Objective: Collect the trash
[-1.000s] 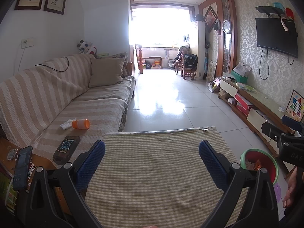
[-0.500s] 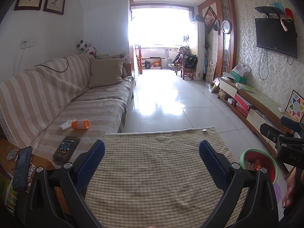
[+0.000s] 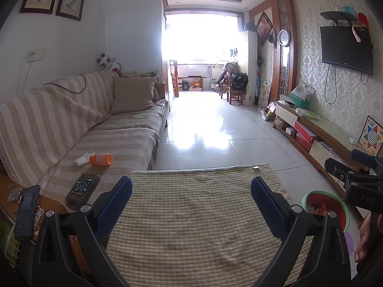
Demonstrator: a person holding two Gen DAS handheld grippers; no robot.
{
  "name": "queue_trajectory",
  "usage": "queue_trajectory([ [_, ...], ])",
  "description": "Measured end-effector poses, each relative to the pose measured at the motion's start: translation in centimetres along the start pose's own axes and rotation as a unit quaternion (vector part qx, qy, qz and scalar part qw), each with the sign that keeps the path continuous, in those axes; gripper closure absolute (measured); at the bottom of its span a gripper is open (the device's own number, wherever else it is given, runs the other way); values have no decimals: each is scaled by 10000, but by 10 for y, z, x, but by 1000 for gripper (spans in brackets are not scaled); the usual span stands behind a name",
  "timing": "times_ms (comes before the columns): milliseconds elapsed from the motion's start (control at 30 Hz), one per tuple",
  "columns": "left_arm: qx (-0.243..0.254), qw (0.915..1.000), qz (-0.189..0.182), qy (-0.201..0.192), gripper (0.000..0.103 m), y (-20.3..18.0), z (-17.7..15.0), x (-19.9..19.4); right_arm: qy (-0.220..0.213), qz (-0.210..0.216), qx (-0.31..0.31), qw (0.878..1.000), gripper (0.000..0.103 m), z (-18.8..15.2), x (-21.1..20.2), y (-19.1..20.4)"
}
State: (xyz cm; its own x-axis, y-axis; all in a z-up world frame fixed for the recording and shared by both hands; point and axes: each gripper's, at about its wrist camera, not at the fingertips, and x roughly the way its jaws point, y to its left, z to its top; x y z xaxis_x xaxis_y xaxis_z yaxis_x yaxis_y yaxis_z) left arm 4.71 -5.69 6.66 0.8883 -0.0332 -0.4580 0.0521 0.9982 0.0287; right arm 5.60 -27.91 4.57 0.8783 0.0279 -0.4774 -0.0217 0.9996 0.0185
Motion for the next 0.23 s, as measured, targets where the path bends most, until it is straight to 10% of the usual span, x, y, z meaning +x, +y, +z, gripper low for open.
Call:
queue_trajectory([
  [233,27,10000,16,-14,8,-3,2,-2,-2,-2,0,10000,5,0,0,-1],
])
